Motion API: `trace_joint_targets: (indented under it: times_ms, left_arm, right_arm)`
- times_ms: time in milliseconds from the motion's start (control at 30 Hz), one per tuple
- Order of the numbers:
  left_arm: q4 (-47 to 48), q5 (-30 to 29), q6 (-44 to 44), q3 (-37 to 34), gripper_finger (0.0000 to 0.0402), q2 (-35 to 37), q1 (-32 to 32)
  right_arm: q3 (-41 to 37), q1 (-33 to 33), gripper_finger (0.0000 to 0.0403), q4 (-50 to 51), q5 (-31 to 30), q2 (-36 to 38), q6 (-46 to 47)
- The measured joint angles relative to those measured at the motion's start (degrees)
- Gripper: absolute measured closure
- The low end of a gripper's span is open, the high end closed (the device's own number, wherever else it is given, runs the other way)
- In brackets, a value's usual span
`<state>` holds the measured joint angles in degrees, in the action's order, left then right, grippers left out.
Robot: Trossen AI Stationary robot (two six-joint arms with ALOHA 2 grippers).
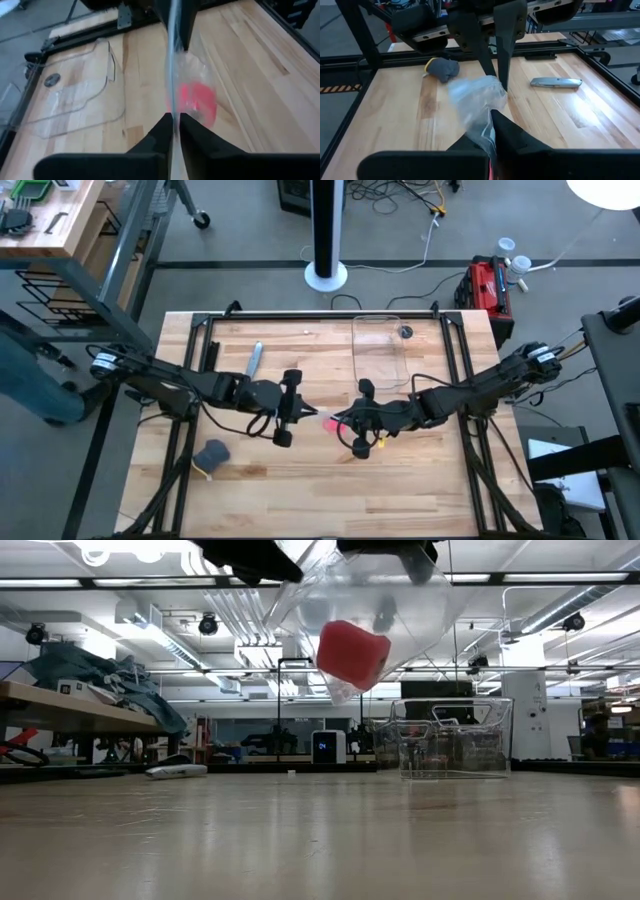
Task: Roll bandage
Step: Close the transparent zip bag
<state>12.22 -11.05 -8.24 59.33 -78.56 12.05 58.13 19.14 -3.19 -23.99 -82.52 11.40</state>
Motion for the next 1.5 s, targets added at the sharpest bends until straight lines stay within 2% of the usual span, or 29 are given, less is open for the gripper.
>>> trace_joint_targets:
  times_ms: [300, 367, 500, 800, 1167, 1267, 1500]
  left_arm:
    - [1.48, 0.0, 0.82, -0.02, 0.0349, 0.0, -0.09]
    - [1.49, 0.0, 0.04, -0.02, 0.0352, 0.0, -0.07]
    - [1.32, 0.02, -2.98, -0.76, 0.0393, 0.0, -0.07]
    - [1.05, -0.39, 0.25, -2.51, 0.0395, 0.0, -0.26]
    - [1.17, -0.6, -1.72, -2.51, 0.04, 0.0, -0.72]
    - [1.44, -0.8, 0.81, -2.5, 0.04, 0.0, -0.72]
    - [3.08, -1.34, 3.66, -2.49, 0.0375, 0.0, -1.03]
  right_arm:
    - [0.0, 0.0, 0.0403, 0.38, 0.2, 0.0, 0.13]
    - [0.0, 0.0, 0.0403, 0.36, 0.2, 0.0, 0.13]
    - [0.0, 0.0, 0.0403, 0.38, 0.19, 0.0, 0.15]
    - [-0.02, -0.02, 0.0403, 0.51, 0.17, -0.04, 0.15]
    - [-0.02, -0.02, 0.0403, 0.47, 0.15, -0.05, 0.19]
    - [-0.04, -0.02, 0.0403, 0.47, 0.15, -0.04, 0.53]
    - [-0.09, 0.0, 0.0403, 0.29, 0.17, -0.04, 0.52]
